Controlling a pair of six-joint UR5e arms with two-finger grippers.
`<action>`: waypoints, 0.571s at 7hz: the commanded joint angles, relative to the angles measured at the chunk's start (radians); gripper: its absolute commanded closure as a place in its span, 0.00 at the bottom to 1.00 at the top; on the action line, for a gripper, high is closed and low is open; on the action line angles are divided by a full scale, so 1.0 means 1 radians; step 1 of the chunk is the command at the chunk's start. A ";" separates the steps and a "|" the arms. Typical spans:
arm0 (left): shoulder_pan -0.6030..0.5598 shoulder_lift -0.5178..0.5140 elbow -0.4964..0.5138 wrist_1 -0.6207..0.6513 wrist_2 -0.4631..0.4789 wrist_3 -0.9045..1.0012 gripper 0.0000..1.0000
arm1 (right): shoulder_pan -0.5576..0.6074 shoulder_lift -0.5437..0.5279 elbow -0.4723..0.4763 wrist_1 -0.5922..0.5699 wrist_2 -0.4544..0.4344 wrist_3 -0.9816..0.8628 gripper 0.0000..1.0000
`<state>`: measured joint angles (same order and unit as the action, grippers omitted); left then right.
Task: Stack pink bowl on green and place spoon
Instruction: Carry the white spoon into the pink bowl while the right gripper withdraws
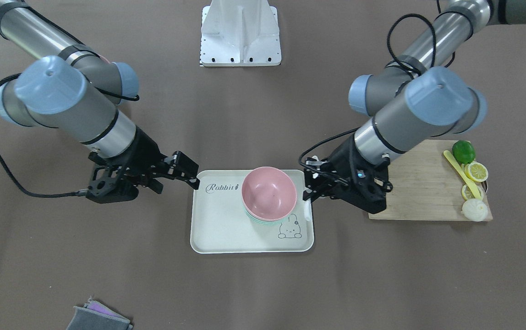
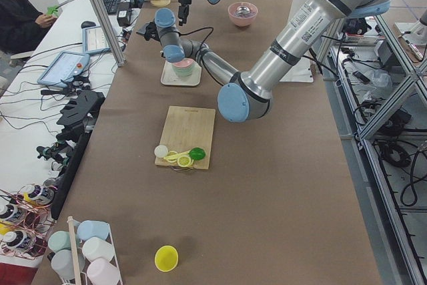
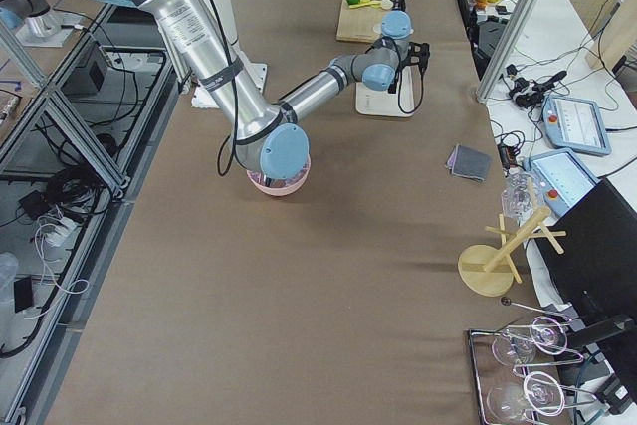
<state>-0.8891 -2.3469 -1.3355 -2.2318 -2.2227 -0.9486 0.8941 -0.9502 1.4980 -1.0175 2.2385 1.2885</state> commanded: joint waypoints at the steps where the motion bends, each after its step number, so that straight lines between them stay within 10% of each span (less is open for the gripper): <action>1: 0.044 -0.057 0.036 -0.060 0.077 -0.047 1.00 | 0.043 -0.076 0.036 0.002 0.059 -0.040 0.00; 3: 0.082 -0.052 0.039 -0.068 0.138 -0.047 0.87 | 0.045 -0.076 0.038 0.001 0.059 -0.040 0.00; 4: 0.082 -0.055 0.036 -0.068 0.138 -0.056 0.06 | 0.045 -0.085 0.038 0.002 0.058 -0.040 0.00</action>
<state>-0.8134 -2.4002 -1.2978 -2.2972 -2.0956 -0.9975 0.9378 -1.0275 1.5348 -1.0162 2.2972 1.2492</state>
